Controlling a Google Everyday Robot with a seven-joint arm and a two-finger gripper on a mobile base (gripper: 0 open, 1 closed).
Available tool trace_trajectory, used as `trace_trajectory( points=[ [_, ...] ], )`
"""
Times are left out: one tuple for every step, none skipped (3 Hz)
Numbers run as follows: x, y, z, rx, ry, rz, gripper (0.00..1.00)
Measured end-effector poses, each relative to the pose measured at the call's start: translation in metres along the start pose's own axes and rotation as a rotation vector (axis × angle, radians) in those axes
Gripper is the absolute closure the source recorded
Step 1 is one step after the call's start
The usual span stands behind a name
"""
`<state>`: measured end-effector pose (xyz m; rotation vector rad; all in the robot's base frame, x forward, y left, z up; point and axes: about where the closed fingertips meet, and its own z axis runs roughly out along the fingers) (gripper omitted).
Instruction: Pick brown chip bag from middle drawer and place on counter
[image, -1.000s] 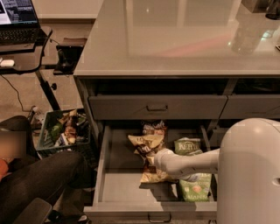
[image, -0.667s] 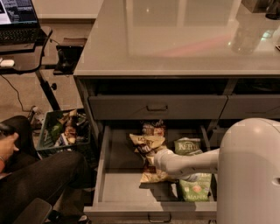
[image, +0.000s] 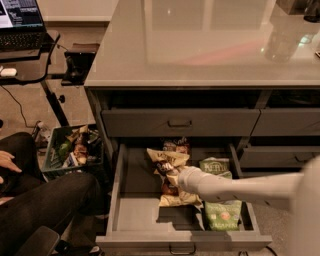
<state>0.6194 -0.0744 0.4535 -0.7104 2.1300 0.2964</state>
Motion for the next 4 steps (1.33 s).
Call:
trace_trajectory(
  points=[
    [-0.029, 0.010, -0.026, -0.088, -0.064, -0.034, 1.00],
    [-0.034, 0.010, -0.048, -0.149, -0.110, -0.067, 1.00],
    [-0.051, 0.019, -0.095, -0.195, -0.155, -0.056, 1.00],
    [-0.068, 0.026, -0.137, -0.177, -0.195, -0.077, 1.00]
  ],
)
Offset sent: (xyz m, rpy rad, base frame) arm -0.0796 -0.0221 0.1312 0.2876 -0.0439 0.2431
